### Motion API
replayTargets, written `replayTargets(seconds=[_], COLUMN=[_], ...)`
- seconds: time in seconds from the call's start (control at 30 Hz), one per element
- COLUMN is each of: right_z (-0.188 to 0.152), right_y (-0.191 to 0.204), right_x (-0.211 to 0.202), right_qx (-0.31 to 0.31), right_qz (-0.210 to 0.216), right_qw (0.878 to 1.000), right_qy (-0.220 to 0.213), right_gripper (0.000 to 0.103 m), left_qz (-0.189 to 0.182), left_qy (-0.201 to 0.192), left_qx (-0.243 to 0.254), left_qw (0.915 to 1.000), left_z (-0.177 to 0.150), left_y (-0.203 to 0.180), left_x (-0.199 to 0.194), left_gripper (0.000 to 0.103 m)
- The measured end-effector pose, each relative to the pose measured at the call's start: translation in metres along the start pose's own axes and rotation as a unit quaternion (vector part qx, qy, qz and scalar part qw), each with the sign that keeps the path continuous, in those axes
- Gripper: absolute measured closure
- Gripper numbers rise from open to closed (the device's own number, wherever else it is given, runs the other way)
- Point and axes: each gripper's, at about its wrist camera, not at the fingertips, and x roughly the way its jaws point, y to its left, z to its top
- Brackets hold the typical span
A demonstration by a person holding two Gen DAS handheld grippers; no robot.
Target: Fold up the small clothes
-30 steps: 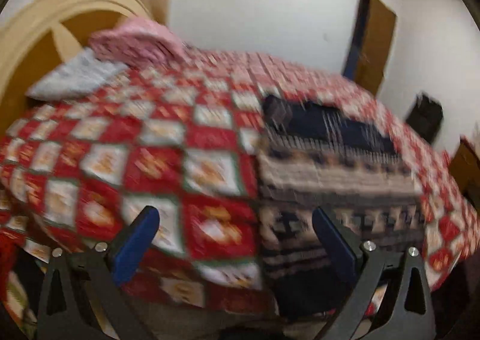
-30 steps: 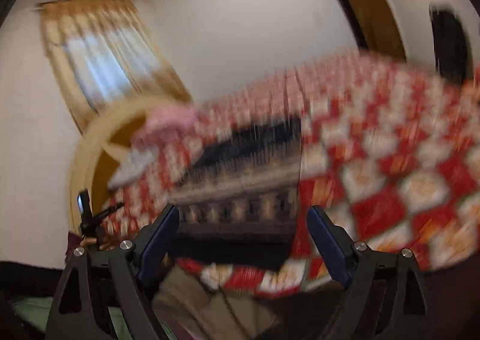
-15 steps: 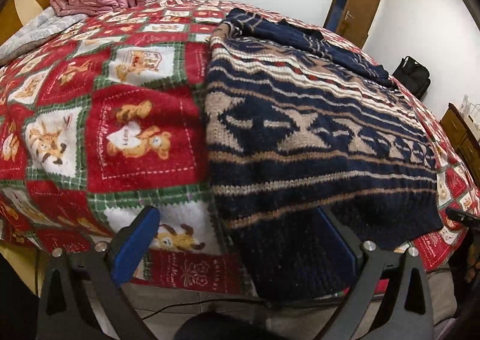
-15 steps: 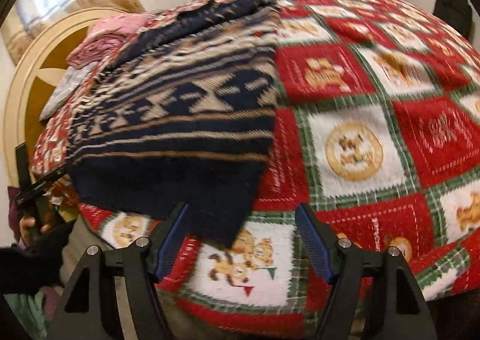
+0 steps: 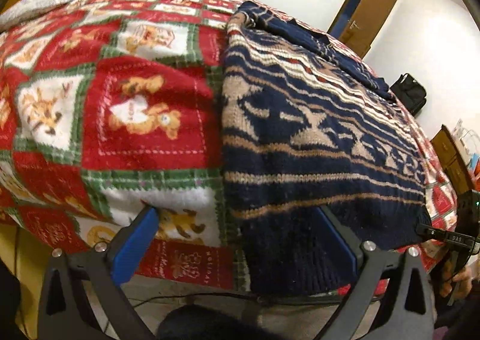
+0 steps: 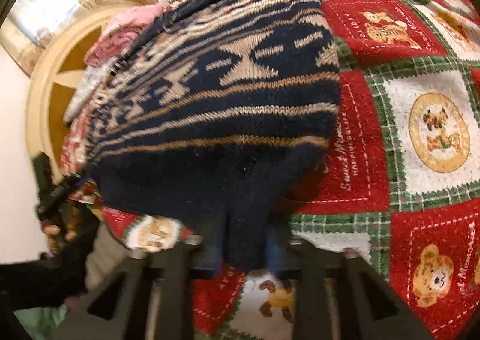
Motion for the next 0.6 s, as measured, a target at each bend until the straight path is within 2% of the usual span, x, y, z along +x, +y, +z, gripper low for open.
replayTargets(seconds=[0.07,0.17,0.23,0.33,0.43,0.5,0.6], right_z=[0.001,0.003,0.002,0.001,-0.002,-0.001,0.001], right_y=[0.002,0.014,0.021,0.027,0.020,0.015,0.005], right_x=[-0.009,-0.021,-0.026,-0.025,-0.016,-0.008,-0.006], right_qx=[0.006,-0.013,-0.028,-0.047,-0.038,-0.024,-0.004], right_qz=[0.029,0.039,0.038,0.014,-0.001,-0.005,-0.005], right_qw=[0.999,0.999,0.998,0.998,0.999,1.000,1.000], right_qy=[-0.015,-0.029,-0.036,-0.033,-0.019,-0.012,-0.011], right_gripper=[0.088,0.089,0.089,0.089,0.089,0.088,0.088], left_qz=[-0.016,-0.034,-0.056,-0.061,-0.065,-0.068,-0.070], left_qy=[0.003,0.007,0.012,0.011,0.010,0.008,0.005], left_qx=[0.001,0.018,0.026,0.027,0.016,0.005,-0.011], left_qw=[0.9999,0.9992,0.9980,0.9977,0.9977,0.9976,0.9975], left_z=[-0.002,-0.004,-0.006,-0.005,-0.003,-0.003,-0.003], left_y=[-0.003,-0.012,-0.017,-0.019,-0.016,-0.011,-0.002], left_x=[0.001,0.000,-0.001,0.001,0.001,-0.002,-0.004], left_gripper=[0.001,0.014,0.020,0.022,0.036,0.053,0.066])
